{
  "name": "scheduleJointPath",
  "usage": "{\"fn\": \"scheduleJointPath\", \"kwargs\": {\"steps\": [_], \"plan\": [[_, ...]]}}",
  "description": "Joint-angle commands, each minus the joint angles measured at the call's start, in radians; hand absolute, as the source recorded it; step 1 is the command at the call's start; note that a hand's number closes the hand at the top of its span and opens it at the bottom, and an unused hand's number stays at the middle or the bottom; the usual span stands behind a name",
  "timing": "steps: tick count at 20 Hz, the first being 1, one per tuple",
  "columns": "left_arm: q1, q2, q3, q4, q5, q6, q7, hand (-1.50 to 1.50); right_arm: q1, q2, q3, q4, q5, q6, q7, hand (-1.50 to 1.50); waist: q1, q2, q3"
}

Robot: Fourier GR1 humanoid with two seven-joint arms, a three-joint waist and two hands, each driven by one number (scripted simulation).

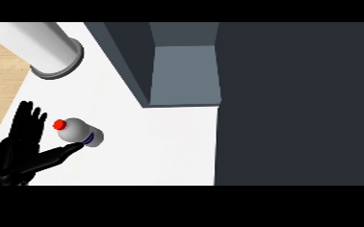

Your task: Pick up the bottled water, place it into the cabinet and close the cabinet

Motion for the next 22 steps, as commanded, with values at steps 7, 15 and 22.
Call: {"fn": "scheduleJointPath", "kwargs": {"steps": [7,15,22], "plan": [[-0.113,0.069,0.079,0.472,0.045,-0.142,-0.28,-1.5,0.134,-0.072,0.021,-0.172,0.051,-0.013,-0.037,-1.5,-0.008,0.002,-0.001],[-0.256,0.064,0.065,0.813,-0.023,-0.159,-0.522,-1.5,0.105,-0.086,0.071,-0.17,0.094,-0.064,-0.024,-1.5,-0.009,0.008,-0.003],[-0.347,0.072,0.091,1.012,-0.029,-0.172,-0.707,1.5,0.178,-0.143,0.049,-0.156,0.052,-0.052,-0.132,-1.5,-0.016,0.005,-0.002]]}}
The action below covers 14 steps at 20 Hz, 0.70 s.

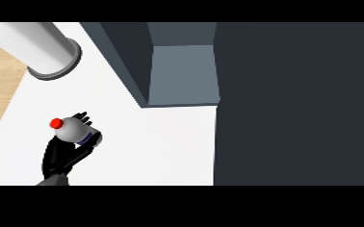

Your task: Pick up the bottled water, place it into the cabinet and close the cabinet

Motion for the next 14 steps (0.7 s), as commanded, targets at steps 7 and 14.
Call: {"fn": "scheduleJointPath", "kwargs": {"steps": [7,14], "plan": [[-0.081,0.056,-0.025,0.241,-0.14,0.147,-0.288,1.5,0.099,-0.06,0.022,-0.132,0.054,-0.019,-0.03,-1.5,-0.007,0.003,-0.001],[-0.069,-0.082,-0.197,0.229,-0.276,0.129,-0.463,1.5,0.095,-0.082,-0.006,-0.124,0.025,-0.034,-0.049,-1.5,-0.003,0.002,0.0]]}}
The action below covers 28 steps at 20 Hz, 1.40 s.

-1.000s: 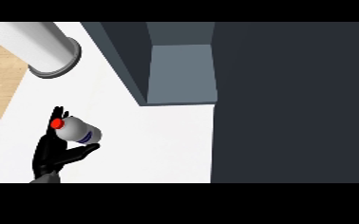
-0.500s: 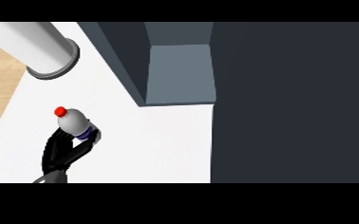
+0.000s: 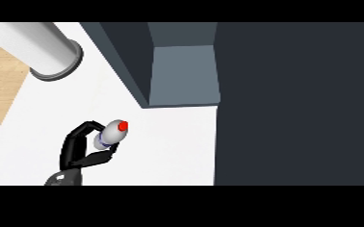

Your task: Pick up the bottled water, place it into the cabinet and close the cabinet

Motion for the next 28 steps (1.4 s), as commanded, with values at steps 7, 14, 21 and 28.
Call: {"fn": "scheduleJointPath", "kwargs": {"steps": [7,14,21,28], "plan": [[0.027,-0.151,-0.172,-0.015,-0.047,0.0,-0.062,1.5,0.058,-0.041,0.004,-0.111,0.011,-0.02,0.008,-1.5,0.015,-0.001,-0.006],[-0.047,-0.154,-0.37,-0.098,0.152,0.044,0.06,1.5,0.072,-0.072,-0.01,-0.149,-0.01,-0.03,0.016,-1.5,0.007,-0.003,-0.007],[-0.052,-0.155,-0.562,-0.298,0.315,0.209,0.251,1.5,0.119,-0.081,0.023,-0.132,0.008,-0.05,-0.029,-1.5,0.009,-0.003,-0.006],[-0.209,-0.155,-0.744,-0.422,0.463,0.433,0.477,1.5,0.111,-0.099,-0.054,-0.102,-0.059,-0.041,-0.082,-1.5,-0.008,0.0,-0.006]]}}
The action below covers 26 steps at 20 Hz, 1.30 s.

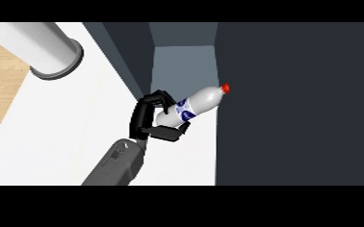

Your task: Pick up the bottled water, place it into the cabinet and close the cabinet

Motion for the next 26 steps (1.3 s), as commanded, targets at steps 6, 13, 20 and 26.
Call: {"fn": "scheduleJointPath", "kwargs": {"steps": [6,13,20,26], "plan": [[-0.25,-0.005,-0.077,0.048,0.122,0.209,0.174,1.5,0.056,-0.039,-0.044,-0.149,-0.047,0.006,0.026,-1.5,-0.016,0.006,-0.001],[-0.406,-0.004,-0.071,0.188,0.242,0.263,0.217,1.5,0.001,-0.035,-0.093,-0.054,-0.108,0.053,-0.017,-1.5,-0.034,0.017,-0.001],[-0.525,-0.004,-0.025,0.38,0.22,0.378,0.211,1.5,0.041,-0.05,-0.157,-0.085,-0.151,0.076,-0.031,-1.5,-0.038,0.02,0.0],[-0.636,0.008,-0.058,0.584,0.09,0.555,0.219,1.5,0.037,-0.05,-0.157,-0.04,-0.125,0.105,-0.077,-1.5,-0.047,0.028,0.001]]}}
